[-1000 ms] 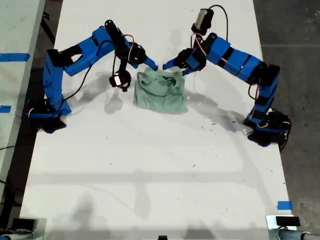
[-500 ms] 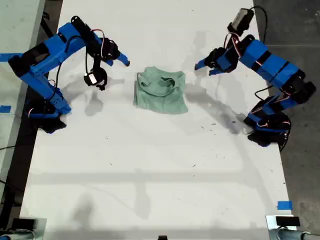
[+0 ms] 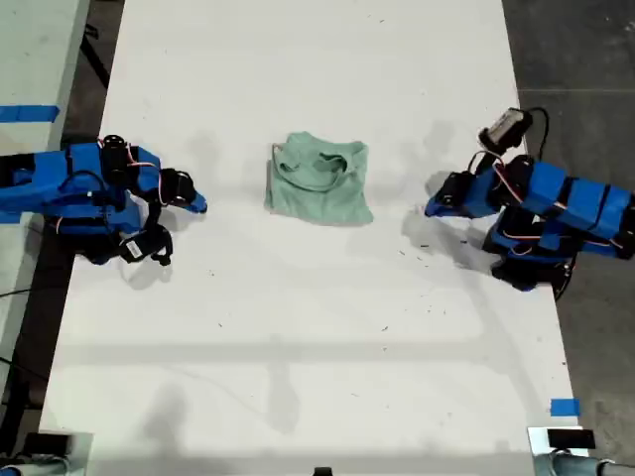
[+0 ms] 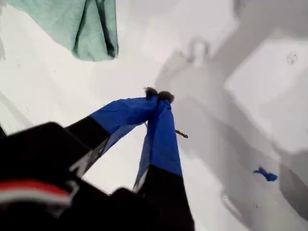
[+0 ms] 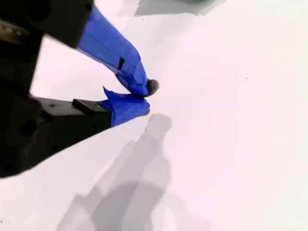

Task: Fold tshirt

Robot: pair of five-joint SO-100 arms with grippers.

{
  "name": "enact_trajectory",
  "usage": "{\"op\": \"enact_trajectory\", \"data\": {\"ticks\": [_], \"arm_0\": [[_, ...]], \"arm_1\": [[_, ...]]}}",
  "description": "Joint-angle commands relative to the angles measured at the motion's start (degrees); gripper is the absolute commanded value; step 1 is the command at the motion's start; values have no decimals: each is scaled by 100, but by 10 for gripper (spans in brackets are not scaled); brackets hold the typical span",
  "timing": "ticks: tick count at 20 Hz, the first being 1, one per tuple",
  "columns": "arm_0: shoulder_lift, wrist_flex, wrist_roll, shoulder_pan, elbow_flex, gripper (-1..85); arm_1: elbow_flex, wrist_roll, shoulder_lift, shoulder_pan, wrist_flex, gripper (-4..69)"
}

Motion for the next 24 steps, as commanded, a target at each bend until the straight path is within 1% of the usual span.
{"op": "enact_trajectory", "data": {"ticks": [1,2,3,4,5,6,7,9,10,11,24], "arm_0": [[1942,0,-220,185,1002,1],[2865,826,-220,88,1151,1],[3041,1494,-264,26,1063,1],[3041,1503,-229,18,1125,5],[3032,1652,-229,105,1125,22],[3032,1934,-237,132,1116,26],[3041,2197,-229,176,1125,30],[3032,2197,-229,360,1107,46],[3032,2197,-229,413,1107,46],[3032,2197,-229,448,1107,46],[3032,2197,-229,483,1107,46]], "arm_1": [[1011,1187,1775,-650,255,-20],[1037,1450,2021,-835,246,-19],[1037,1679,2127,-835,220,-19],[1046,1600,2197,-835,211,-8],[1055,1767,2232,-888,193,12],[1063,1600,2373,-958,176,30],[1063,668,2531,-809,176,33],[1055,-738,2549,-562,202,33],[1055,-1819,2549,-519,202,33],[1037,-2584,2558,-510,246,32],[1037,-2549,2558,-562,255,26]]}}
